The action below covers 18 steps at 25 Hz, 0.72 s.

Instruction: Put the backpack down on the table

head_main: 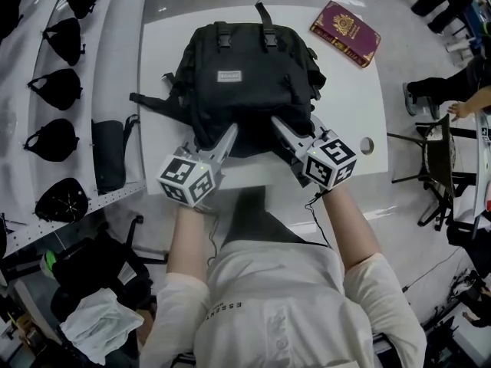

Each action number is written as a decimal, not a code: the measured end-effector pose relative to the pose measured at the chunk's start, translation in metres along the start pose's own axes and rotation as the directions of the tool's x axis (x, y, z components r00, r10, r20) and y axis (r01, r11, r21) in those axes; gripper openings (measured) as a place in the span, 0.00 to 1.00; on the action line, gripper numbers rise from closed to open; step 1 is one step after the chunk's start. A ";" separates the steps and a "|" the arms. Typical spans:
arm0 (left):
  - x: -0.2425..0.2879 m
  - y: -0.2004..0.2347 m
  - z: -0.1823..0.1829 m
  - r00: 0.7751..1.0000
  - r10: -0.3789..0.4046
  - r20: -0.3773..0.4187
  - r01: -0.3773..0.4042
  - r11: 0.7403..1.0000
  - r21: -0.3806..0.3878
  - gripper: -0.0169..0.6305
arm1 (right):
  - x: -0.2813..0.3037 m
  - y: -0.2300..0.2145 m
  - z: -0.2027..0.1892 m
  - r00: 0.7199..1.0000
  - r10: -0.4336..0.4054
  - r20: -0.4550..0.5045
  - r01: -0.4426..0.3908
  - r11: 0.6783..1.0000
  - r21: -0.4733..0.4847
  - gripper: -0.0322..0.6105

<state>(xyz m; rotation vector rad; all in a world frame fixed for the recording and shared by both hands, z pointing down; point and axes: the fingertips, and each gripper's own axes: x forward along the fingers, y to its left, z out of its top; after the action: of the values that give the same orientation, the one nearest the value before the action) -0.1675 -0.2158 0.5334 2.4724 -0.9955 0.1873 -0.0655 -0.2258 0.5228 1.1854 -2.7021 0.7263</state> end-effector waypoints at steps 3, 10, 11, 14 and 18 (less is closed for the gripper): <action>-0.002 -0.001 -0.018 1.000 0.000 -0.015 -0.001 1.000 -0.019 0.19 | -0.003 -0.001 -0.018 1.000 -0.004 -0.014 0.004 1.000 0.019 0.26; -0.006 0.000 -0.056 0.999 0.005 -0.043 -0.007 0.999 -0.045 0.20 | -0.008 -0.003 -0.058 0.999 -0.016 -0.038 0.019 0.997 0.069 0.29; -0.006 -0.001 -0.058 0.999 0.006 -0.034 -0.007 0.999 -0.033 0.20 | -0.008 -0.004 -0.060 0.999 -0.017 -0.035 0.019 0.997 0.070 0.29; -0.005 -0.001 -0.061 1.000 0.002 -0.011 -0.002 1.000 -0.001 0.20 | -0.009 -0.006 -0.064 0.999 -0.016 -0.031 0.018 0.998 0.065 0.30; -0.006 -0.003 -0.066 1.000 -0.006 0.000 0.006 1.000 0.021 0.20 | -0.011 -0.006 -0.071 0.999 -0.019 -0.029 0.021 0.998 0.062 0.30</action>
<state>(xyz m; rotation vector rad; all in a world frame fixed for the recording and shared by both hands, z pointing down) -0.1670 -0.1795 0.5891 2.4939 -0.9916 0.1967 -0.0603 -0.1894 0.5843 1.2038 -2.6595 0.8234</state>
